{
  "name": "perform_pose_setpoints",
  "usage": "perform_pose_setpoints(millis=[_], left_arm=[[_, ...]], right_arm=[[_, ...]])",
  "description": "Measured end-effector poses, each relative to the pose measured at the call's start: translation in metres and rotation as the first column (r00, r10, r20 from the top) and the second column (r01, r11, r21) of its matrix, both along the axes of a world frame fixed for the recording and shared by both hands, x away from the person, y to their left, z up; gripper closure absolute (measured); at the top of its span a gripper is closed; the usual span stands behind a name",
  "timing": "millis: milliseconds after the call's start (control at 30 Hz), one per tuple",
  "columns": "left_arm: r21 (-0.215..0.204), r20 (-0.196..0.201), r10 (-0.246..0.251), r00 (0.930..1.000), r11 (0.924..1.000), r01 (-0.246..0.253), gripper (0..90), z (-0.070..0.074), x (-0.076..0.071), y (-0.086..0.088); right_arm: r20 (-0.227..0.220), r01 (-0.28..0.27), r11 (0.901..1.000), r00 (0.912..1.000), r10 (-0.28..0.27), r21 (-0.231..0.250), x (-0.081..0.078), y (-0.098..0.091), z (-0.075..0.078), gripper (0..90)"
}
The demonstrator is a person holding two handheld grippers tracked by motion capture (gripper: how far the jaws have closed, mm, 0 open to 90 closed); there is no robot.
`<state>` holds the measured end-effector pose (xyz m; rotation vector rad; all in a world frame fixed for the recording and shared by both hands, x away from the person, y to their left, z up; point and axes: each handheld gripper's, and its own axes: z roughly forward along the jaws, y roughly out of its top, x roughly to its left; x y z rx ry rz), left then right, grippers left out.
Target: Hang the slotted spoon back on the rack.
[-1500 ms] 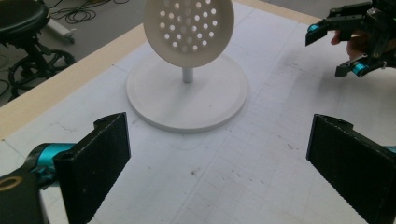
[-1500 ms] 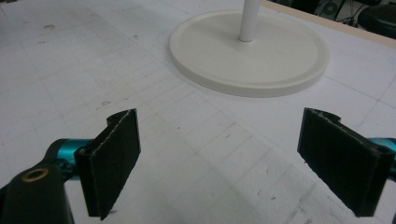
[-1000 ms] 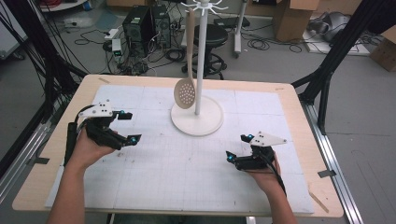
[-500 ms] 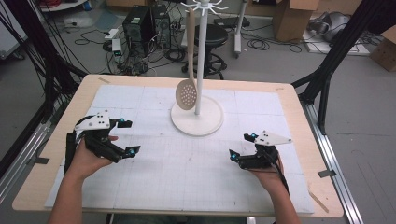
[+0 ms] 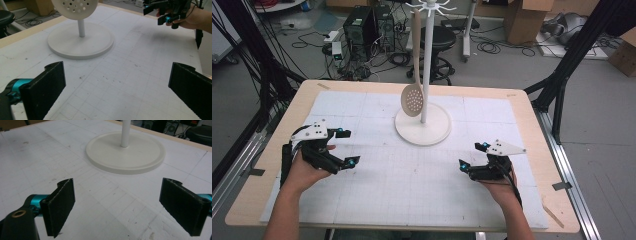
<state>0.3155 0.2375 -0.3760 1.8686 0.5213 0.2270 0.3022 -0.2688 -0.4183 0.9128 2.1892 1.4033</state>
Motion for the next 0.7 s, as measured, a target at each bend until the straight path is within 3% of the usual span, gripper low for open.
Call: perform_pose_setpoints(millis=[400, 700], left_arm=[[-0.072, -0.007, -0.02, 0.9998, 0.9972, 0.019, 1.6, 0.0011, -0.0022, 0.0035], [-0.067, -0.02, -0.021, 0.9996, 0.9976, 0.02, 1.6, -0.0023, -0.0001, 0.002]], right_arm=[[-0.005, -0.004, 1.0, 1.0, 0.004, 0.003, -0.0005, -0.0009, 0.0001, 12.9], [-0.006, -0.007, 1.0, 1.0, 0.007, -0.001, -0.0004, 0.0, -0.0002, 13.0]])
